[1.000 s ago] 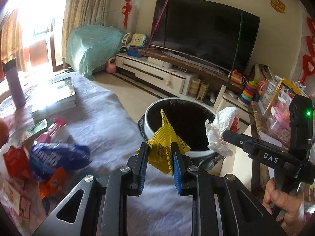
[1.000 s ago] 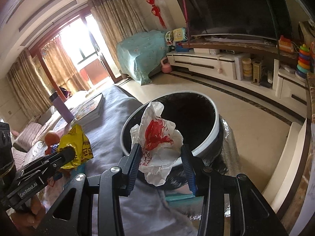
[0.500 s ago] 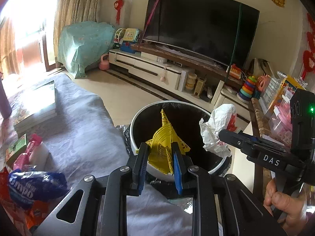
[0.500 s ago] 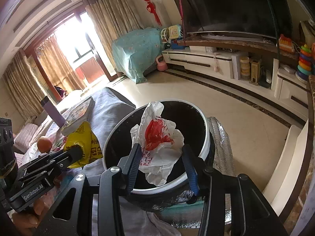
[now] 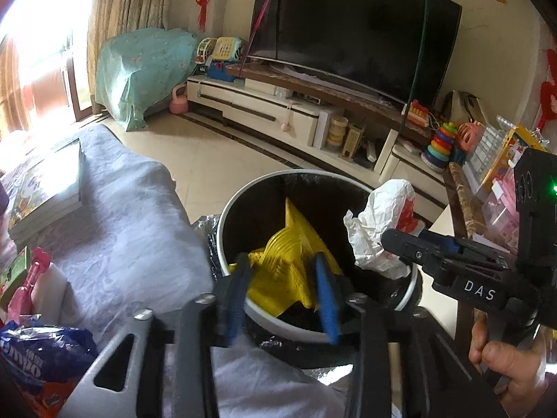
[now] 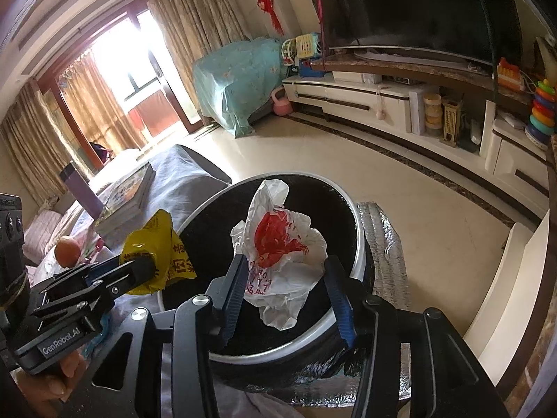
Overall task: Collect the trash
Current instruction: 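Open both grippers to drop the white bag and yellow wrapper into the bin, then move both open grippers back over the table toward the milk carton and foil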
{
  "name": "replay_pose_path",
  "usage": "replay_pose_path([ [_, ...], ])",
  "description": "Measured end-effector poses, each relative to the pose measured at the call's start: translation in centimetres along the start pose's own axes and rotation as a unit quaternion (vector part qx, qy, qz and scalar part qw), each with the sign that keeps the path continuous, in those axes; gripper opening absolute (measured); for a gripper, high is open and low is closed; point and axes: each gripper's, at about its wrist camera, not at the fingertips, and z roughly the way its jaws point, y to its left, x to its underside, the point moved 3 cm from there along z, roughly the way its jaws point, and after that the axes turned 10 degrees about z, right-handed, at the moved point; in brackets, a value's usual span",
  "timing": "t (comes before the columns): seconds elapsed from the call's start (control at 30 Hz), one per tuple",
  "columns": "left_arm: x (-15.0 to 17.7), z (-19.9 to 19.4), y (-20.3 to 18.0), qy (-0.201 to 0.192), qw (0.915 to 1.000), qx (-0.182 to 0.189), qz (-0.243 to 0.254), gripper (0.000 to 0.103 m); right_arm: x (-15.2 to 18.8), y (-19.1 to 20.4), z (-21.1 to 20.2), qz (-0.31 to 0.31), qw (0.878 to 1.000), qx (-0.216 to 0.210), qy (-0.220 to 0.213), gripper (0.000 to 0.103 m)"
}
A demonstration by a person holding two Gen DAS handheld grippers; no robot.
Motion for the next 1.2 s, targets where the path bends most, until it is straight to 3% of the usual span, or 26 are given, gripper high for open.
replay_pose_path([
  [0.07,0.0,0.0,0.1,0.002,1.0000,-0.001,-0.005,0.049,-0.1,-0.2,0.3,0.002,1.000,0.003,0.004,0.064],
  [0.13,0.2,-0.4,0.1,0.000,0.9999,-0.004,-0.010,0.057,-0.1,-0.2,0.1,0.006,1.000,-0.002,0.002,0.070],
  [0.2,0.5,-0.9,0.2,-0.002,0.9999,-0.010,-0.013,0.059,-0.1,-0.3,-0.3,0.009,1.000,-0.001,-0.007,0.076],
  [0.7,7.1,-8.5,0.8,-0.015,0.9981,-0.022,-0.056,0.063,2.9,3.1,-4.0,0.013,0.998,-0.040,-0.039,0.088],
  [1.2,14.6,-17.5,2.4,-0.028,0.9930,-0.062,-0.097,0.063,9.1,9.1,-4.3,-0.011,0.996,-0.084,-0.001,0.090],
])
